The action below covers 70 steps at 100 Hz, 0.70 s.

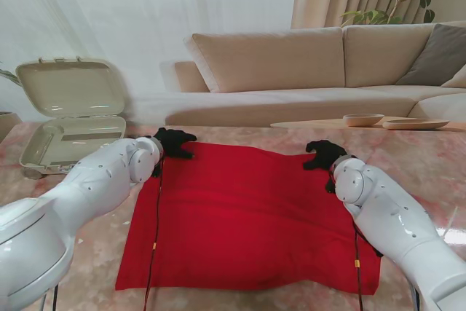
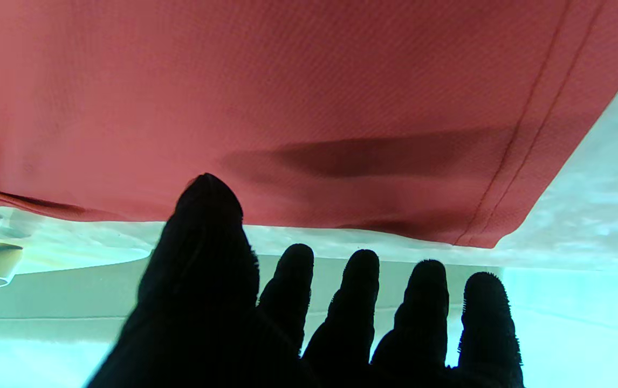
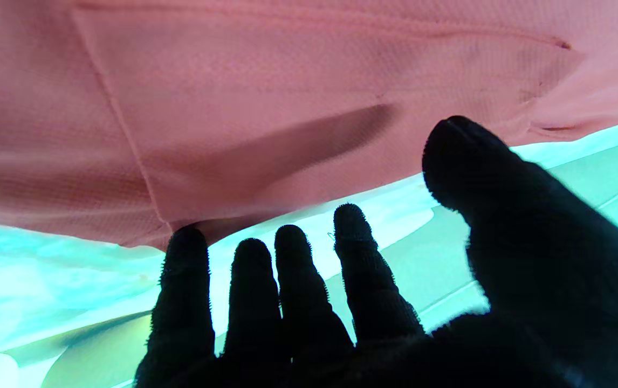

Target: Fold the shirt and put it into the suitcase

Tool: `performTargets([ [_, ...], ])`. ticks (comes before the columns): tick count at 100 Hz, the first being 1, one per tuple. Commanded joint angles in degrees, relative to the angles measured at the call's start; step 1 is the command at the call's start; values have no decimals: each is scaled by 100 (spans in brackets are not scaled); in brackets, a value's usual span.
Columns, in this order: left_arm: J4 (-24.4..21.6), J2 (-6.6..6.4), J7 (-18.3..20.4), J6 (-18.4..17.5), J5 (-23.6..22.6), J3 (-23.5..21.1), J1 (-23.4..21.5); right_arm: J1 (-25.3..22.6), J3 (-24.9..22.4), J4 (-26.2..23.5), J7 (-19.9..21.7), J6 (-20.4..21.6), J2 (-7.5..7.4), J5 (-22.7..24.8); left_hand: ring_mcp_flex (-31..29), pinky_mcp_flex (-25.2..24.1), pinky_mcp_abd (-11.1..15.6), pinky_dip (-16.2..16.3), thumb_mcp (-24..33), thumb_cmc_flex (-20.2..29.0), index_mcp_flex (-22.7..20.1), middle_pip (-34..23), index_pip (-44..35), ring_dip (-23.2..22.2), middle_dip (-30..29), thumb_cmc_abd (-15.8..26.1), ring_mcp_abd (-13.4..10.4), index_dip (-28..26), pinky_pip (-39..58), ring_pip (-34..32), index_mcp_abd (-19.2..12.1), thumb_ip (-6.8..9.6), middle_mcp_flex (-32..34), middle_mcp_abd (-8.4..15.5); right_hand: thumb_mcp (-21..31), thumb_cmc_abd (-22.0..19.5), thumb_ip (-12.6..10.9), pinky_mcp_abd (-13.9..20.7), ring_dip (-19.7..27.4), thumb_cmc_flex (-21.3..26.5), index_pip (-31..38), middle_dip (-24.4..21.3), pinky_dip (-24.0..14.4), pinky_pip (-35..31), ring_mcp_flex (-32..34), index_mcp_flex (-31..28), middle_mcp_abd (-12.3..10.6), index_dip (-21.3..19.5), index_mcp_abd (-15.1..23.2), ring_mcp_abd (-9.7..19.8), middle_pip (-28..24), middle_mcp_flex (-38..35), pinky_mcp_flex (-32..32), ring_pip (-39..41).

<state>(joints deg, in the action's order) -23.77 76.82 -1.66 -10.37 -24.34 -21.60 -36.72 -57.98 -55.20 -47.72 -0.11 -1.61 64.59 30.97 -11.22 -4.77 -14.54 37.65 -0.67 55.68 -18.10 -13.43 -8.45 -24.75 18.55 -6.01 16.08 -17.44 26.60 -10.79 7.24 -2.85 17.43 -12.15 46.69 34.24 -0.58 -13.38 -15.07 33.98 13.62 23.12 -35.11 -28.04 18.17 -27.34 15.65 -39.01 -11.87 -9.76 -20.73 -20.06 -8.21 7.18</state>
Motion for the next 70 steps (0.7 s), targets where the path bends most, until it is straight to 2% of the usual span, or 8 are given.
performTargets([
  [1, 44, 39, 25, -14, 13, 9, 22, -75, -11, 3, 114, -39, -8, -22, -310, -23, -103, 262, -92, 234, 1, -165, -36, -160, 84, 27, -54, -1, 354, -163, -57, 22, 281, -38, 83, -15, 272, 8, 10, -192, -18, -93, 99, -46, 65, 101, -22, -69, -9, 35, -58, 21, 26, 84],
  [21, -16, 11, 115, -1, 56, -35, -21, -157, -68, -94, 187, -106, -29, -13, -1093, 135, -199, 489, -92, 303, -313, -464, -386, -623, 340, -32, -48, -167, 1393, -677, 10, 11, 875, 58, 100, 3, 268, -33, -131, -172, -4, -82, 101, -37, 359, 65, -8, -70, -6, -71, -62, -88, -59, 250],
  [38, -71, -30, 185, -3, 65, -49, -61, -220, -119, -193, 261, -153, -55, 17, -1654, 360, -256, 604, -71, 470, -586, -848, -860, -1139, 664, -190, -46, -336, 2211, -1327, 207, 8, 1321, 134, 129, 38, 273, -42, -374, -165, 33, 51, 27, -190, 692, -19, 29, -78, -18, -167, -255, -269, -211, 500],
  [53, -209, -110, 193, 24, 33, -102, -134, -262, -153, -249, 306, -165, -74, 48, -2011, 537, -331, 762, -48, 556, -608, -1258, -1354, -1721, 1067, -358, -51, -533, 2733, -1975, 293, 19, 1538, 218, 177, 71, 284, -76, -779, -172, 141, 269, -81, -746, 974, -130, 60, -123, 1, -223, -367, -364, -215, 905],
  [64, -333, -184, 220, 44, -21, -112, -179, -299, -183, -300, 345, -187, -88, 64, -2204, 657, -413, 937, -18, 628, -584, -1502, -1510, -2011, 1312, -519, -66, -562, 3023, -2273, 311, 32, 1643, 317, 212, 104, 288, -103, -1089, -171, 270, 511, -15, -1436, 1138, -241, 86, -192, 31, -250, -580, -521, -157, 1334],
  [68, -368, -204, 233, 49, -34, -113, -194, -311, -188, -314, 357, -196, -93, 72, -2243, 684, -459, 1026, -5, 661, -574, -1568, -1548, -2135, 1387, -593, -81, -564, 3136, -2398, 307, 40, 1653, 349, 225, 115, 291, -6, -1222, -166, 322, 615, -14, -1811, 1190, -279, 96, -224, 39, -273, -678, -577, -284, 1541],
  [70, -385, -215, 245, 51, -40, -112, -199, -317, -191, -320, 363, -202, -95, 76, -2263, 708, -477, 1081, 4, 668, -571, -1605, -1571, -2207, 1429, -606, -99, -568, 3206, -2469, 301, 44, 1653, 363, 229, 127, 293, -87, -1302, -165, 345, 674, 24, -1896, 1217, -296, 105, -239, 45, -285, -738, -604, -227, 1667],
])
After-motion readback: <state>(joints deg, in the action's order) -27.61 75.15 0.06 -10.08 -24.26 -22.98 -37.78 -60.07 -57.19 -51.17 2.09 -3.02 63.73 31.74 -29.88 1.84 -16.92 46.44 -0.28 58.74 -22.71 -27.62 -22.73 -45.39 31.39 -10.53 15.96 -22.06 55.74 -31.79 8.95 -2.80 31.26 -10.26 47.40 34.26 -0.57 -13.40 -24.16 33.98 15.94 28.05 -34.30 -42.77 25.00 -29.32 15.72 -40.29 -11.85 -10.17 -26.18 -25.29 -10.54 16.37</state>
